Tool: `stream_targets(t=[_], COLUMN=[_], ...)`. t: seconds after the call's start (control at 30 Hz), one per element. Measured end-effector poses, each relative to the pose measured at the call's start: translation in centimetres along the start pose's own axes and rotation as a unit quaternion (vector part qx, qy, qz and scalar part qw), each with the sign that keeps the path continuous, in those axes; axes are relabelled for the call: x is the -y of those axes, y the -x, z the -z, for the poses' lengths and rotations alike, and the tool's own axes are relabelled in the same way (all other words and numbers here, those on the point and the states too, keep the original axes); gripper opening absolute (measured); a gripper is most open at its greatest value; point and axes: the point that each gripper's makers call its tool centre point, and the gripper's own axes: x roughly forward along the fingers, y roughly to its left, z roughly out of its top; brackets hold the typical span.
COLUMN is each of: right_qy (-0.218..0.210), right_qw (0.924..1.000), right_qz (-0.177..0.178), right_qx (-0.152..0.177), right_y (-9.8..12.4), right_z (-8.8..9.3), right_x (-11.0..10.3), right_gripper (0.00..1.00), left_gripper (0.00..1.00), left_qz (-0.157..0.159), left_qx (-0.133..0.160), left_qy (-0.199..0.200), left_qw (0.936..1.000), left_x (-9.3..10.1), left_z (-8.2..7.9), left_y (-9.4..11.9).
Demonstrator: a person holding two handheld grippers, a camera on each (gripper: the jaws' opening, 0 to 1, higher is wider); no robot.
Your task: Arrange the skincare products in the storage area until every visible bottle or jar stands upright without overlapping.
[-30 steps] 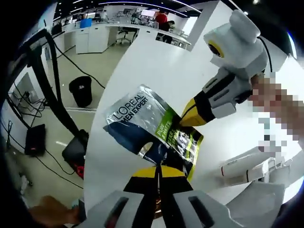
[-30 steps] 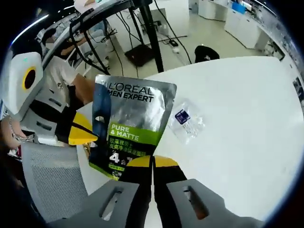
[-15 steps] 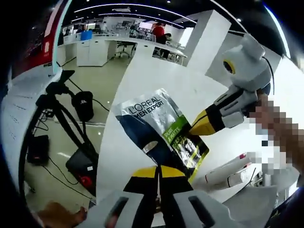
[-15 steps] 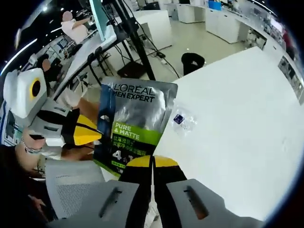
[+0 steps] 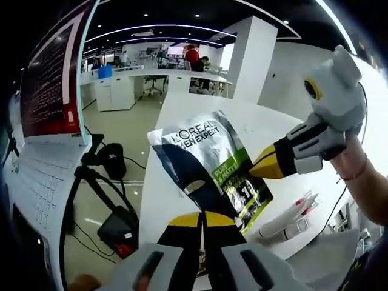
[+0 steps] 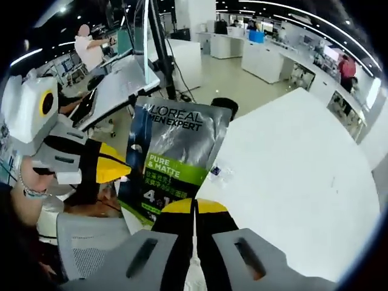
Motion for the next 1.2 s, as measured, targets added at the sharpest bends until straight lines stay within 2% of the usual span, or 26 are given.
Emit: stream_targets(t=[0.17, 0.33, 0.47, 0.6, 0.7, 0.77, 0.8, 0.9, 0.93, 1.1, 1.2], right_qy=[-0.011, -0.025, -0.048, -0.116, -0.148, -0.164, -0.174, -0.170, -0.169, -0.128, -0.106], right_qw=[0.9993, 0.9968, 0.9950, 0.9868, 0.9794, 0.9753, 0.9729, 0.9697, 0.9700, 0.9766, 0.9805], right_qz=[0.011, 0.027, 0.017, -0.003, -0.016, 0.001, 0.010, 0.040, 0.039, 0.064, 0.073], right_qx=[0.033, 0.071, 0.086, 0.113, 0.137, 0.147, 0.152, 0.171, 0.171, 0.161, 0.148], right_y=[1.9, 3.8, 4.2, 4.5, 4.8, 4.5, 4.3, 4.2, 4.1, 3.0, 2.3], right_z=[-0.7, -0.2, 1.0, 3.1, 3.6, 4.6, 4.8, 6.0, 6.2, 7.5, 8.5], right_x=[-0.7, -2.0, -3.2, -4.4, -4.9, -4.7, -4.7, -4.8, -5.0, -6.0, -6.4], right_gripper=[0.00, 0.00, 0.00, 0.00, 0.00, 0.00, 0.00, 0.00, 0.00, 0.00, 0.00], left_gripper=[0.00, 0.00, 0.00, 0.00, 0.00, 0.00, 0.00, 0.00, 0.00, 0.00, 0.00], left_qz=[0.000, 0.000, 0.000, 0.023, 0.015, 0.015, 0.018, 0.007, -0.001, -0.017, -0.023], left_qx=[0.021, 0.030, 0.033, 0.024, 0.021, 0.020, 0.022, 0.035, 0.042, 0.047, 0.031], left_qy=[-0.008, -0.028, -0.051, -0.052, -0.063, -0.056, -0.039, -0.033, -0.028, -0.023, -0.030], left_qw=[0.9997, 0.9992, 0.9981, 0.9981, 0.9977, 0.9981, 0.9988, 0.9988, 0.9987, 0.9985, 0.9988], left_x=[0.1, 0.6, 0.6, 1.1, 1.3, 1.3, 1.5, 2.0, 1.9, 1.7, 1.6], left_z=[-0.7, -0.8, -0.6, 0.2, 1.2, 2.0, 2.5, 3.5, 3.8, 5.2, 6.7], left_y=[1.2, 2.4, 3.4, 3.9, 3.7, 3.3, 2.9, 2.3, 2.2, 1.8, 1.0])
